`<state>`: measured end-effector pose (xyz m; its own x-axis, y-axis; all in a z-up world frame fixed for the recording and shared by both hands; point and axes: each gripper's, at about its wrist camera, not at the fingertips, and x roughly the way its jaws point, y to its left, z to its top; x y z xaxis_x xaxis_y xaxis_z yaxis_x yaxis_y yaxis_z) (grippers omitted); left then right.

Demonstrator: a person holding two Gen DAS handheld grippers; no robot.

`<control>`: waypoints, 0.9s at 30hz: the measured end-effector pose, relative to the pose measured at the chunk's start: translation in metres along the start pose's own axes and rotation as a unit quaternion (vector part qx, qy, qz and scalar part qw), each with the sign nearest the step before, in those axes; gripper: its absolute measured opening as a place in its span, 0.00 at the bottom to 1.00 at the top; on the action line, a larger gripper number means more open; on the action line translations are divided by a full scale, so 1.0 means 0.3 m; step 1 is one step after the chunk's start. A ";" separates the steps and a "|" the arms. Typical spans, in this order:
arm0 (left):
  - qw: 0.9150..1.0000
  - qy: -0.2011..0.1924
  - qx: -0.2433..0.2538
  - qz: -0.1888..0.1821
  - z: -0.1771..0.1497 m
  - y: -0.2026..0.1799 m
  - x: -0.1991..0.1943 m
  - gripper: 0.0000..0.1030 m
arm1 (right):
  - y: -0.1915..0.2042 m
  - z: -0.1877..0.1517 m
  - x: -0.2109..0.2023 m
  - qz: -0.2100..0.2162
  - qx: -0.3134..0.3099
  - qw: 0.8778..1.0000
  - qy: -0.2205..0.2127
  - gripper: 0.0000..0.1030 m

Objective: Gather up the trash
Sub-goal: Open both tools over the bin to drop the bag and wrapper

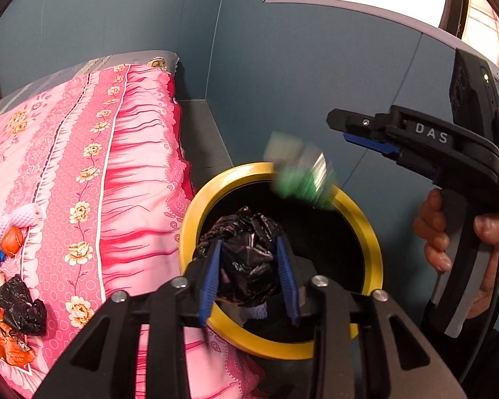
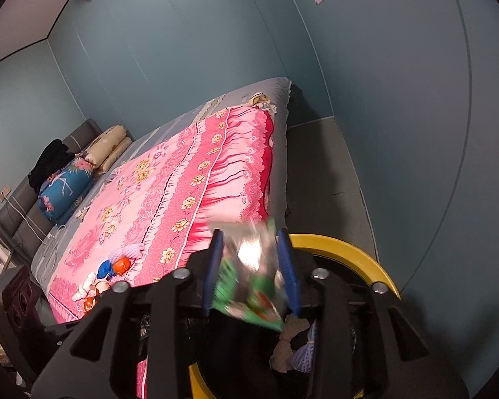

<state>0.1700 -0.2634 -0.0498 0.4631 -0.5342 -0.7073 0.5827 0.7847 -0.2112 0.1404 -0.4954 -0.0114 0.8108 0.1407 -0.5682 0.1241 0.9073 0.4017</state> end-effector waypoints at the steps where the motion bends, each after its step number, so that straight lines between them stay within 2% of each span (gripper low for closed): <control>1: 1.000 -0.002 -0.001 -0.002 -0.001 0.004 -0.002 0.37 | -0.004 0.001 -0.001 -0.001 0.003 1.000 -0.002 0.42; 3: 1.000 -0.006 -0.003 -0.001 0.000 0.007 -0.007 0.50 | -0.014 0.005 -0.004 -0.004 0.006 1.000 -0.005 0.43; 8: 1.000 -0.023 -0.013 -0.002 0.004 0.026 -0.038 0.68 | -0.028 0.013 -0.020 -0.002 0.011 1.000 -0.017 0.48; 12: 0.998 -0.041 -0.031 0.019 -0.003 0.074 -0.078 0.82 | -0.013 0.019 -0.034 0.008 0.000 1.000 -0.030 0.56; 19: 0.992 -0.079 -0.061 0.076 -0.006 0.202 -0.183 0.87 | 0.085 0.023 -0.039 0.047 -0.034 0.997 -0.047 0.68; 27: 0.981 -0.124 -0.088 0.120 -0.001 0.335 -0.350 0.90 | 0.294 0.022 -0.035 0.102 -0.085 0.990 -0.054 0.75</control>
<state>0.1798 -0.1282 0.0031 0.7342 -0.3699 -0.5693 0.3225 0.9279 -0.1870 0.1466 -0.4196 0.0346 0.8668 0.2922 -0.4040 -0.1388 0.9197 0.3674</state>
